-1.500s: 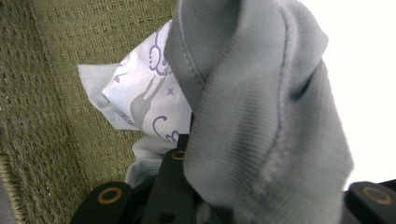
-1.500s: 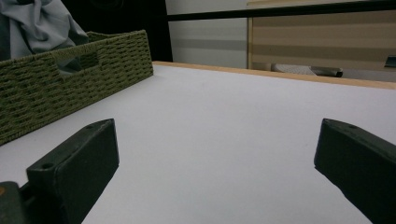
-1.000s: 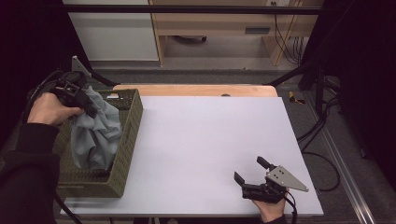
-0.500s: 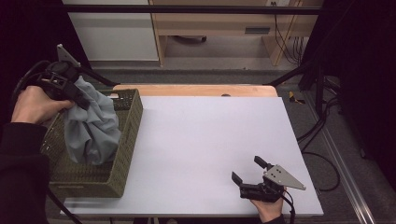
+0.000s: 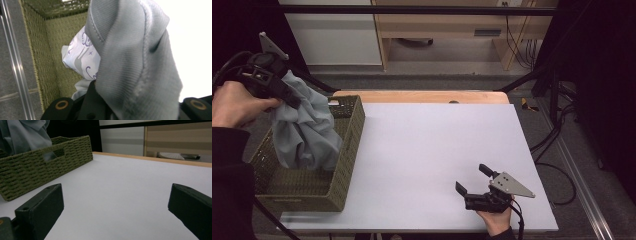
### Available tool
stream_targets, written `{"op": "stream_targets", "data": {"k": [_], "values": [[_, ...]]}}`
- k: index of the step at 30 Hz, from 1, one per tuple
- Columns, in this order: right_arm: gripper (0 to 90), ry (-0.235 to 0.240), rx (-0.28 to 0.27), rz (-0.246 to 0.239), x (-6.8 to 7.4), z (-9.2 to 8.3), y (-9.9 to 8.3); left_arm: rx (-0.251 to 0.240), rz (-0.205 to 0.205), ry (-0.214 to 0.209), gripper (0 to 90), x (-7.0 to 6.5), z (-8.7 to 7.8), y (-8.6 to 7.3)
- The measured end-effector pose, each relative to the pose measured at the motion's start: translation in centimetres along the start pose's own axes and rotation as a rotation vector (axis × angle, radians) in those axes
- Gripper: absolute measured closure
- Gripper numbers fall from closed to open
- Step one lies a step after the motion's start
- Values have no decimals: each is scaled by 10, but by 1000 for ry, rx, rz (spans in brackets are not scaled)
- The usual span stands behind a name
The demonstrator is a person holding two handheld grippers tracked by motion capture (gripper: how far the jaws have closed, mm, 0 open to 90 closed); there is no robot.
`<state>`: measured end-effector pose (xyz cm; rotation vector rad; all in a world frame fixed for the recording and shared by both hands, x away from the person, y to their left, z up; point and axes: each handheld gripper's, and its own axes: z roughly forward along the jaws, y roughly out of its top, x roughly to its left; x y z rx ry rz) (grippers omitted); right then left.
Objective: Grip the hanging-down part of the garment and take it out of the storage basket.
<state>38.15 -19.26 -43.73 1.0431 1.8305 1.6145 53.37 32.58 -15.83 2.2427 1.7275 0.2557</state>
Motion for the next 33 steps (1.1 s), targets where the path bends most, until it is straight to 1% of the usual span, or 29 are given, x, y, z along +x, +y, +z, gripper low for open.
{"op": "stream_targets", "data": {"k": [3, 5, 7, 9, 13, 15, 16, 17, 18, 19, 20, 21, 22, 23, 25, 27, 30, 32, 33], "values": [[5, 24, -3, -14, 4, 6, 6, -11, 7, -3, 808, -4, -9, 1], [6, 39, -5, -17, 8, 10, 11, -28, 13, 3, 808, -7, -15, 2], [6, 55, -7, -22, 11, 15, 14, -34, 23, 9, 809, -9, -20, 3], [6, 70, -9, -26, 14, 20, 17, -42, 24, 9, 809, -11, -26, 3], [6, 93, -12, -23, 21, 29, 25, -54, 28, 13, 808, -15, -35, 4], [6, 104, -17, -34, 24, 34, 29, -58, 28, 14, 808, -16, -38, 4], [6, 109, -19, -27, 26, 37, 31, -58, 31, 15, 808, -16, -39, 4], [6, 116, -19, -32, 27, 39, 33, -62, 32, 16, 808, -17, -41, 4], [6, 121, -20, -28, 30, 43, 36, -60, 34, 15, 808, -17, -42, 3], [6, 128, -21, -38, 32, 46, 38, -61, 36, 16, 808, -18, -43, 3], [6, 139, -20, -37, 34, 50, 40, -60, 35, 15, 808, -18, -44, 3], [6, 155, -22, -39, 39, 57, 44, -63, 37, 17, 808, -18, -44, 3], [6, 155, -22, -39, 39, 57, 44, -66, 34, 18, 808, -17, -45, 2], [6, 166, -20, -41, 42, 61, 46, -63, 33, 16, 808, -17, -45, 2], [7, 193, -14, -42, 51, 72, 51, -60, 36, 16, 808, -17, -45, 2], [7, 210, -12, -48, 58, 81, 54, -56, 39, 16, 808, -17, -45, 2], [9, 237, -3, -57, 70, 98, 60, -58, 31, 17, 808, -14, -45, 1], [10, 254, -2, -55, 77, 109, 62, -55, 29, 19, 808, -13, -44, 1], [11, 260, 3, -46, 80, 113, 63, -54, 29, 21, 808, -12, -44, 0]]}}
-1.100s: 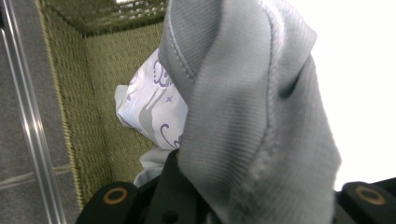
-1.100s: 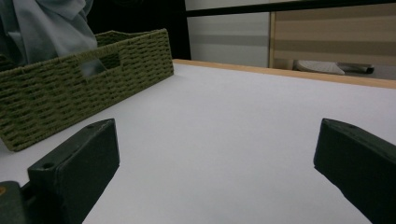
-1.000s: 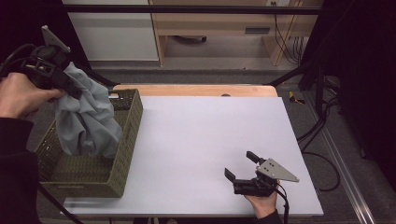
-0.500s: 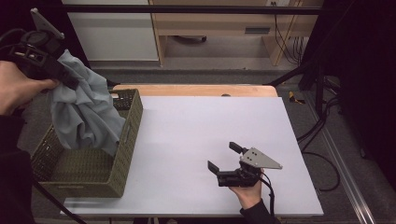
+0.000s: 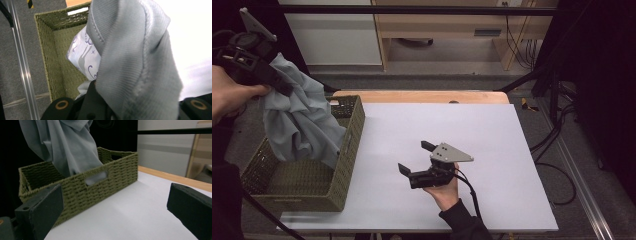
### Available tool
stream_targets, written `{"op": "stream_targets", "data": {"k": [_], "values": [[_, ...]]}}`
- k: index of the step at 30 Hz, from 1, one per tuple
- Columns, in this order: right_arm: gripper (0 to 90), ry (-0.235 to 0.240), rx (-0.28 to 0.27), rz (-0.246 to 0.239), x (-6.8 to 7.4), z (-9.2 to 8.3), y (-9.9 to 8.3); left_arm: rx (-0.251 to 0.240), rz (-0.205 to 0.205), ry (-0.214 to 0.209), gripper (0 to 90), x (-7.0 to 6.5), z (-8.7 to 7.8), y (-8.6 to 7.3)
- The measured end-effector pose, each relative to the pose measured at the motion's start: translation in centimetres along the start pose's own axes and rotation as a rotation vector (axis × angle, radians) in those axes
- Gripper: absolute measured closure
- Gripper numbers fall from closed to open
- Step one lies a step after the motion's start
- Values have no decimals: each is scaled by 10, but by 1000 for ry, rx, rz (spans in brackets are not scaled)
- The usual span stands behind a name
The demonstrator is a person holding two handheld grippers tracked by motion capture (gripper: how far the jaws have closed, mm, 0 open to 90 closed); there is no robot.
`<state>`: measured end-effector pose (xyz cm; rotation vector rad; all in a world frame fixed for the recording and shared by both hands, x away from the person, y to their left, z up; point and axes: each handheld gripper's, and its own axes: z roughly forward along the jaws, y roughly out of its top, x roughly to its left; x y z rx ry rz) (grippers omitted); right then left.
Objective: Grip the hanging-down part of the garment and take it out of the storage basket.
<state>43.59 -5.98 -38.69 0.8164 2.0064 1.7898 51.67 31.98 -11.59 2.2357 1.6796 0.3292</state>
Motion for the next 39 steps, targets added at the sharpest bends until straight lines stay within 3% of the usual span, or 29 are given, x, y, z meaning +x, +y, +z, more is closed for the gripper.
{"op": "stream_targets", "data": {"k": [12, 19, 24, 39], "values": [[13, 82, -34, -13, 17, 60, 20, -1, 12, -2, 807, -2, 3, 2], [15, 132, -23, -24, 33, 96, 24, 1, 25, -6, 807, -7, 3, 5], [16, 161, -29, -35, 42, 112, 27, 1, 27, -5, 807, -7, 4, 6], [33, 176, 38, -60, 60, 169, 22, 0, 31, -4, 807, -6, 4, 7]]}}
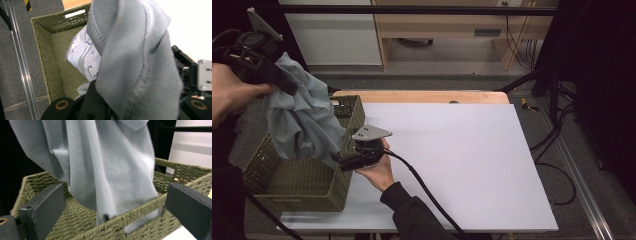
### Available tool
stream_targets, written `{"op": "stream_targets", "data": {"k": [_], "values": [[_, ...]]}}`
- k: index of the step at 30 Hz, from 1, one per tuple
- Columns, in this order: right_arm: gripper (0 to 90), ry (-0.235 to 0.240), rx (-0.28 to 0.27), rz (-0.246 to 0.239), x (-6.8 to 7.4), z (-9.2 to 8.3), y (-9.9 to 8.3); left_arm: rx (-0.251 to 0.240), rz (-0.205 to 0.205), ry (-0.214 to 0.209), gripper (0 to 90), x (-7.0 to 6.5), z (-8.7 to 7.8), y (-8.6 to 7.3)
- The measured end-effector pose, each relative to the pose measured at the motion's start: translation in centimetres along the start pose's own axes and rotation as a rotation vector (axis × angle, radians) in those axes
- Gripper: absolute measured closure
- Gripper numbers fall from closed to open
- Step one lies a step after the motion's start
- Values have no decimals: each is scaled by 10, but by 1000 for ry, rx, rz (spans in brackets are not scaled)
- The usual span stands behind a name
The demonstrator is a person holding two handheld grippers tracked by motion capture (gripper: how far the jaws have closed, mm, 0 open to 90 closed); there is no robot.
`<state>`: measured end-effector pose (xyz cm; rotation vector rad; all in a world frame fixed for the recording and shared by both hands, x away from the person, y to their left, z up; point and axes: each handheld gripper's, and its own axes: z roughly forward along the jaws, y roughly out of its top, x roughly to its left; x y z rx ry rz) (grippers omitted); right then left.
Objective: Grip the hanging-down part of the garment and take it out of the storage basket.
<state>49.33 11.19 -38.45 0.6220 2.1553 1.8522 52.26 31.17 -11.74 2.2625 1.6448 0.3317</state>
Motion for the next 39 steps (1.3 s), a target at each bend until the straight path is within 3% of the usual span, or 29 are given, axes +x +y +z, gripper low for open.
{"op": "stream_targets", "data": {"k": [7, 9, 14, 20, 24, 30, 39], "values": [[58, 0, 30, -18, 3, 24, -1, 2, 6, -3, 807, -2, 0, 0], [71, 5, 45, 2, 4, 30, -1, 0, 7, -2, 807, -3, -1, 0], [150, 7, 87, -15, 8, 40, -3, -2, 9, -2, 807, -3, 0, 0], [342, 15, 93, -5, 6, 51, -9, -1, 12, -1, 807, -3, 1, -1], [547, 5, 99, 5, 3, 53, -10, -4, 10, -4, 807, -2, 0, -1], [869, 33, 112, 12, -2, 52, -10, -6, 7, -7, 808, 0, 2, -2], [889, 37, 111, -21, -1, 35, -1, -25, 5, -9, 808, 1, -3, -3]]}}
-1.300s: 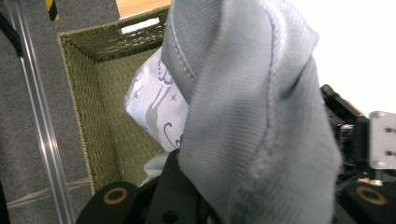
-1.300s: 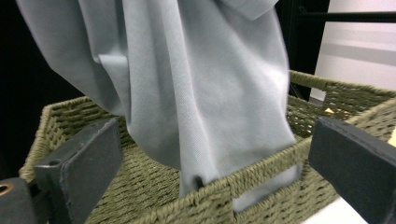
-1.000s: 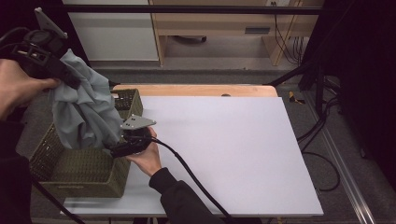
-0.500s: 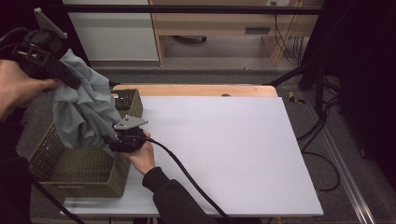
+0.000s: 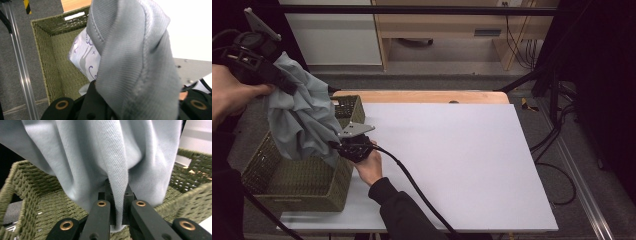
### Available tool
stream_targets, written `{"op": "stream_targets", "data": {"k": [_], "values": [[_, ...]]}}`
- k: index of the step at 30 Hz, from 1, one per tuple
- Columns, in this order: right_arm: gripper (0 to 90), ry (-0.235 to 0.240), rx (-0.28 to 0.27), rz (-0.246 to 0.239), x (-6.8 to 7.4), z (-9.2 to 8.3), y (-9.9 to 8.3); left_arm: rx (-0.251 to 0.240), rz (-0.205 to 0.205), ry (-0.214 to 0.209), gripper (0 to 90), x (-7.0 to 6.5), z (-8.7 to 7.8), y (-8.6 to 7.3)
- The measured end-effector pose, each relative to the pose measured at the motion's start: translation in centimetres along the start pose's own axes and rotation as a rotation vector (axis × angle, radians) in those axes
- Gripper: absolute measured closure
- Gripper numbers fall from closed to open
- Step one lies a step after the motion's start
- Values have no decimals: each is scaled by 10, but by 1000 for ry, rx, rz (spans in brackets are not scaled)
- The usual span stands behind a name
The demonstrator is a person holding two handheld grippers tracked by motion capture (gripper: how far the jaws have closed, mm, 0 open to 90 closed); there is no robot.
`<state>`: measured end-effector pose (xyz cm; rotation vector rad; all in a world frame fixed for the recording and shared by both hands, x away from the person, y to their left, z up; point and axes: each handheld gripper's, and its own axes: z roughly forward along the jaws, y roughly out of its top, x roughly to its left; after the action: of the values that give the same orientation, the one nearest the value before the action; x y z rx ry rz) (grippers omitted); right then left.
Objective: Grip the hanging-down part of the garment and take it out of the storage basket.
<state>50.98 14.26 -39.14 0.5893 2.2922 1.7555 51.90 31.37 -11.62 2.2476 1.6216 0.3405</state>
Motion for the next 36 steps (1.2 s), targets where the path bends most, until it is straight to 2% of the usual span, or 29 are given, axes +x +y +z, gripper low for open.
{"op": "stream_targets", "data": {"k": [3, 9, 16, 20, 28, 36], "values": [[889, 3, -14, -15, -1, -12, 4, -2, -1, 4, 808, 1, -2, 0], [890, -4, -45, -33, -6, -48, 15, -10, -3, 7, 808, 0, -5, -2], [891, -32, -71, -60, -12, -91, 30, -26, -6, -4, 809, 0, -6, -3], [891, -67, -78, -80, -12, -114, 40, -26, -3, -9, 809, 0, -5, -5], [892, -119, -97, -100, -15, -145, 53, -28, 1, -24, 809, -2, -4, -6], [892, -151, -123, -111, -16, -172, 64, -27, 22, -39, 809, -11, 0, -4]]}}
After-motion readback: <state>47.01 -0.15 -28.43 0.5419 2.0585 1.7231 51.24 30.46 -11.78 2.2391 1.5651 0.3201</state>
